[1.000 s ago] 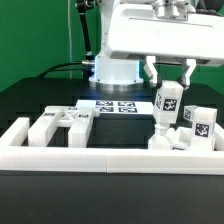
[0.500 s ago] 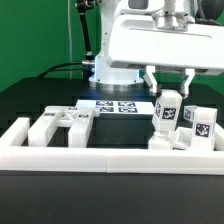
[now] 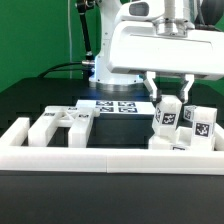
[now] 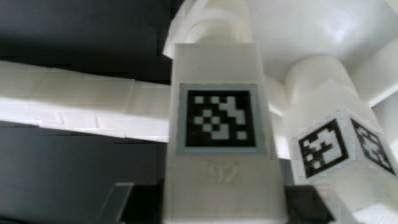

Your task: Assemble chair

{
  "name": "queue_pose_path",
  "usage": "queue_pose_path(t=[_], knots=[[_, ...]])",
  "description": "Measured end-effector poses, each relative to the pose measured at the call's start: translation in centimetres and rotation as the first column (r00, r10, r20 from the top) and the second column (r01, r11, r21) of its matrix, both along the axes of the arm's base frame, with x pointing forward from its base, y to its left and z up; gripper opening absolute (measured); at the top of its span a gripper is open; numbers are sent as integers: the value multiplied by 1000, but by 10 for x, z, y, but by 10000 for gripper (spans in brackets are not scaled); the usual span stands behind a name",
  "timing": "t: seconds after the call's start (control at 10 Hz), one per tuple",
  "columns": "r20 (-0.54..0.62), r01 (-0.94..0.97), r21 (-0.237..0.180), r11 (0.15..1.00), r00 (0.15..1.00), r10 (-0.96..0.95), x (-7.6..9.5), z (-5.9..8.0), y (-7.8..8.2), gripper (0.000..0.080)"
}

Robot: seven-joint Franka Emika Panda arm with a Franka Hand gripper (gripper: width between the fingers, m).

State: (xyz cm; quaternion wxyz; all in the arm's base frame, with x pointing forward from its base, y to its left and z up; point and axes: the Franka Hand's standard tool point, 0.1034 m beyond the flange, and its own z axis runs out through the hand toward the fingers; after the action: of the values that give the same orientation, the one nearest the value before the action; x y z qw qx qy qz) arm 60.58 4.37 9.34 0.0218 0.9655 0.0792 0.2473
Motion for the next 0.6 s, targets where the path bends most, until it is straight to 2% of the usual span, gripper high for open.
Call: queue_pose_path(t=[0.4,0.6], knots=[[115,-3,-12,1000,993,4,7,-1,-1,291],[120,-4,-14,1000,993,5,8,-1,-1,291]])
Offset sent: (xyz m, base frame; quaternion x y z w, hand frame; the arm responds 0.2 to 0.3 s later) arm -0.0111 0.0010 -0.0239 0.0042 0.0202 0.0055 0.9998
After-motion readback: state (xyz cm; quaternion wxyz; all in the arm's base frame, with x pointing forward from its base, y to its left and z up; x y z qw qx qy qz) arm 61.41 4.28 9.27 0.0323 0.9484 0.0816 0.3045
